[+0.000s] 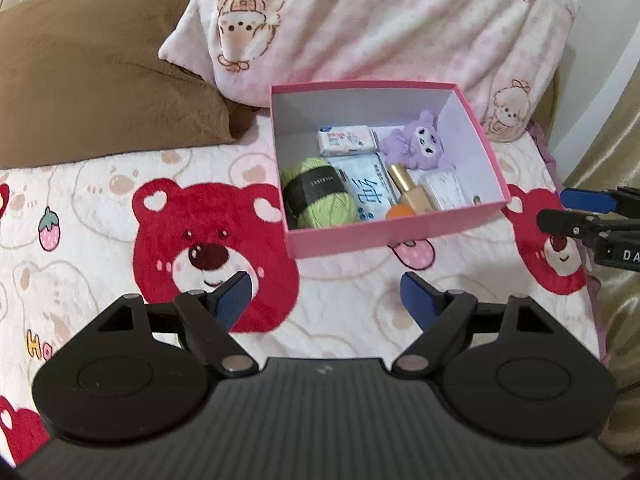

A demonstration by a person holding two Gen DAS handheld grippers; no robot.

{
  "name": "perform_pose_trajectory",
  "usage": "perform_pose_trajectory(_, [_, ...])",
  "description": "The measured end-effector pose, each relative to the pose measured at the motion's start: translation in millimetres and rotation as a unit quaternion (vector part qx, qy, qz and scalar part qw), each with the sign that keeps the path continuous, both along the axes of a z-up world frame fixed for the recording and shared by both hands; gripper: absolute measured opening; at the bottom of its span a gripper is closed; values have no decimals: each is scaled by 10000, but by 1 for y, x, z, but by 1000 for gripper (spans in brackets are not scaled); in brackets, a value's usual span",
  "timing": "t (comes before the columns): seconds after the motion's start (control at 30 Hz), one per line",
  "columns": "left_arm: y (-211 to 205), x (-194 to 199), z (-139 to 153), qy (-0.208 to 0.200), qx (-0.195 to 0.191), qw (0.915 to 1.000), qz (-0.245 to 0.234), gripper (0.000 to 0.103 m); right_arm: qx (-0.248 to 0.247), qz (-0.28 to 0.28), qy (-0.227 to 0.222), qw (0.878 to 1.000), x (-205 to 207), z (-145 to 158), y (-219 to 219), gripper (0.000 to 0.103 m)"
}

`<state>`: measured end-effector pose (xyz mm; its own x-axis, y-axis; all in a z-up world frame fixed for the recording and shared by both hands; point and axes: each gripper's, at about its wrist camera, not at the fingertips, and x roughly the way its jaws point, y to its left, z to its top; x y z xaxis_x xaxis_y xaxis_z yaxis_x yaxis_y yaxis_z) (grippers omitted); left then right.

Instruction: Organize objects

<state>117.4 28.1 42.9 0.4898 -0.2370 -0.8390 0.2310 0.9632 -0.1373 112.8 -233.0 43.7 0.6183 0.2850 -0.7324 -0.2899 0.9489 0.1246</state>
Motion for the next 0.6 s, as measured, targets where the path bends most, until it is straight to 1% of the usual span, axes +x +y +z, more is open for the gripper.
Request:
perform_pose_trajectory(0.07, [-3,-6,-1,2,-84,10000,9,83,-1,-106,-69,9999,-8,3,-2,67])
perform_pose_trajectory(0.13, [-6,-12,-4,-17,-136,9999,36,84,121,-215,-145,9996,-13,4,-6,69])
perform_pose_trajectory(0.2, [-11,-17,-6,-37,-148,9999,52,85,166,-316,-138,9993,-18,3,-7,69])
perform_pose_trajectory(0.27, [-16,-22,-8,-35,-170,9998,62,87,179,-295,-81,9994,-24,1,-7,69])
perform_pose_trajectory(0.33, [-20,-27,-12,9,-189,9998,82,88,113,-294,0,9995,-30,-3,-7,70])
perform_pose_trajectory(0.37, [-22,-29,-13,22,-189,9998,101,90,53,-288,18,9996,-32,-5,-6,70])
perform_pose_trajectory(0.43, [-25,-33,-17,87,-124,9997,208,95,-49,-302,56,9995,-37,-9,-4,71])
perform_pose_trajectory(0.53, [-32,-39,-21,87,118,9994,317,95,-47,-264,159,9995,-45,-14,-3,71])
perform_pose_trajectory(0.6, [-34,-44,-24,91,156,9993,318,95,-78,-271,177,9994,-51,-17,-1,71])
